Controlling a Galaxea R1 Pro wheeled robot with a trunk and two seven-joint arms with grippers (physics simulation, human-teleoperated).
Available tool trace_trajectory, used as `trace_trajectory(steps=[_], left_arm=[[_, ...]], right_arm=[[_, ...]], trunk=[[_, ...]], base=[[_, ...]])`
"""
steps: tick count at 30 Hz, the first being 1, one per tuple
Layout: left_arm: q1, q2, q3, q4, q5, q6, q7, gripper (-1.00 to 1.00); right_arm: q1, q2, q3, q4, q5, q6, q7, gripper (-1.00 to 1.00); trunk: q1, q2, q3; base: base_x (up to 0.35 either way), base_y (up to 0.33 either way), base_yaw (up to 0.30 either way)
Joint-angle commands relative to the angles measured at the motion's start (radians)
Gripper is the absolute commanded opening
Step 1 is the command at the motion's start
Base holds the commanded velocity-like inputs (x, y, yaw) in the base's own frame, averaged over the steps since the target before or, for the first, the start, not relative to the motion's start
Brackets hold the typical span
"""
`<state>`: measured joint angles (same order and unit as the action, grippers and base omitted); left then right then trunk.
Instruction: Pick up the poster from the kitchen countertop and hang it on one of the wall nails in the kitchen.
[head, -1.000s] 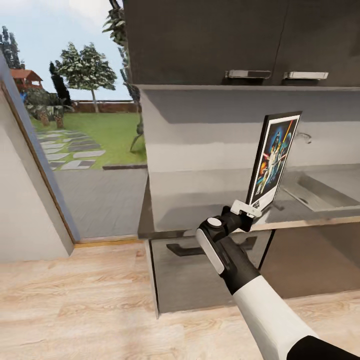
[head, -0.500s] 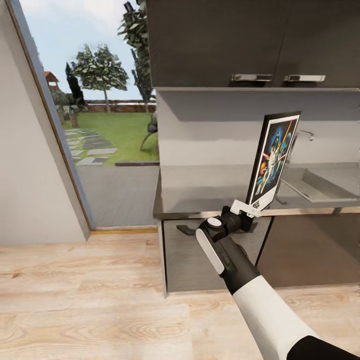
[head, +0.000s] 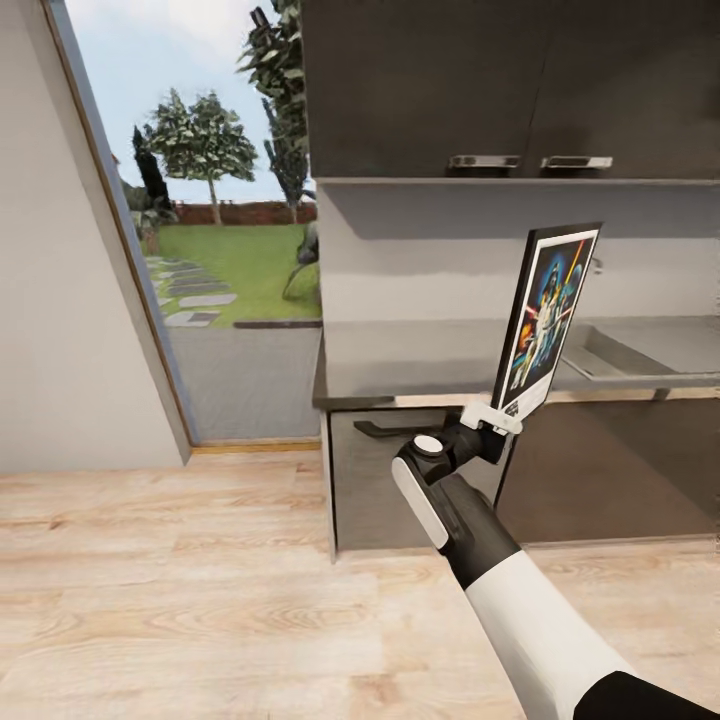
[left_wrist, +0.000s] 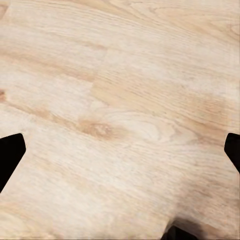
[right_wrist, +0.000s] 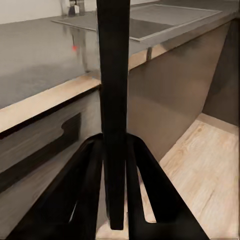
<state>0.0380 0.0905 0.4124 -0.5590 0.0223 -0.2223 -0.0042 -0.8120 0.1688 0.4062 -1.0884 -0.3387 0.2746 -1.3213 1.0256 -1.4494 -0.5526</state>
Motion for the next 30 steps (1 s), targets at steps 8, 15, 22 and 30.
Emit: trace_trajectory(steps=[8, 15, 22, 30], left_arm=[[0.0, 0.0, -0.001, 0.0, 0.002, 0.0, 0.0, 1.0], [0.0, 0.0, -0.001, -0.002, 0.002, 0.0, 0.0, 1.0], [0.0, 0.008, 0.0, -0.001, 0.002, 0.0, 0.0, 1.0], [0.0, 0.009, 0.0, 0.0, 0.002, 0.0, 0.0, 1.0]], right_arm=[[-0.001, 0.0, 0.037, 0.0, -0.005, 0.008, -0.003, -1.0], [-0.001, 0.0, 0.063, 0.001, -0.005, 0.008, -0.003, -1.0], [-0.001, 0.0, 0.066, 0.001, -0.005, 0.008, -0.003, -1.0], [-0.001, 0.0, 0.071, 0.001, -0.005, 0.008, -0.003, -1.0]], trunk=[[-0.001, -0.001, -0.003], [-0.001, -0.001, -0.007], [-0.001, -0.001, -0.012], [-0.001, -0.001, -0.018]], base=[[-0.182, 0.0, 0.097], [-0.062, 0.04, 0.234], [-0.201, 0.184, 0.251], [-0.236, 0.209, 0.252]])
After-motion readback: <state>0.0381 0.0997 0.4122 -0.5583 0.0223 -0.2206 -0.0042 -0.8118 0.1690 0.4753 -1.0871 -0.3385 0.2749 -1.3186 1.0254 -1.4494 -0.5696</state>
